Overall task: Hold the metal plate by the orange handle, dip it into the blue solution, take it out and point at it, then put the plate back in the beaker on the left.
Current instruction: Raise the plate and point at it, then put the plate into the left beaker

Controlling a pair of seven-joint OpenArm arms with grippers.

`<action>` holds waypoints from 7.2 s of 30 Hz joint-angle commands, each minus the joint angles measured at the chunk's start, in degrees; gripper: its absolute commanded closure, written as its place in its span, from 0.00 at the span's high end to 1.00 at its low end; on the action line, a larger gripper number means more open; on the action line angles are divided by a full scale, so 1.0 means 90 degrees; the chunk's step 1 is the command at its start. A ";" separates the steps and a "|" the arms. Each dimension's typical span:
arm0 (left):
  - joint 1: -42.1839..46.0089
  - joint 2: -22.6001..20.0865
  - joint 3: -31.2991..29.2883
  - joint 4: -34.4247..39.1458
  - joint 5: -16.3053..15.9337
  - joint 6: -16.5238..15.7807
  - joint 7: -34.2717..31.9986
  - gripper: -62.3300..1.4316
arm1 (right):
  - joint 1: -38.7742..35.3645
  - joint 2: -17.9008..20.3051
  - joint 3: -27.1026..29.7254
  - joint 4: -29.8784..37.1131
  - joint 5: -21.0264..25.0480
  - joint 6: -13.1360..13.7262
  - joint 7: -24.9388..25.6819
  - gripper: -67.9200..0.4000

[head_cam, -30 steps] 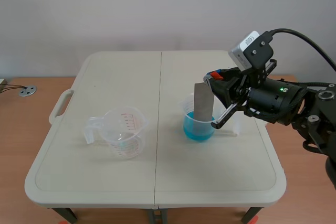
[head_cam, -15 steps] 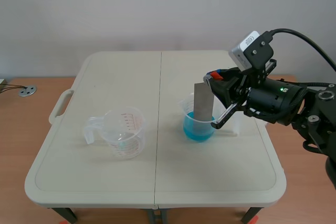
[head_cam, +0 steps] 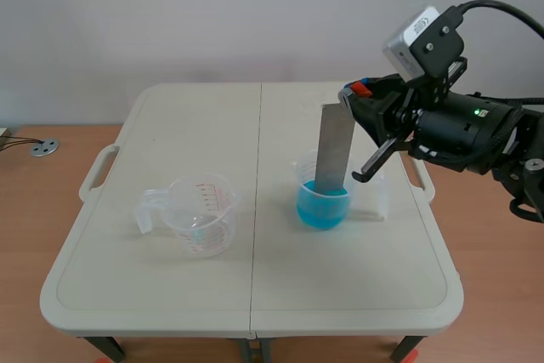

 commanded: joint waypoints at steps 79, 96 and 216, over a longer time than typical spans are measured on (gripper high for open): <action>-0.8393 0.2324 0.5571 -0.2494 0.2824 -0.0131 0.2890 0.04 | 0.0068 0.0044 0.0262 0.2142 0.0481 0.0049 -0.0367 0.02; -0.8347 0.2280 0.5593 -0.2494 0.2929 -0.0119 0.2914 0.05 | 0.0068 0.0044 0.0262 0.2142 0.0481 0.0049 -0.0367 0.02; 0.0709 0.1003 -0.0168 0.0185 0.1078 -0.0180 -0.0204 0.05 | 0.0585 -0.1384 -0.2584 0.0998 0.0401 0.0049 -0.1460 0.02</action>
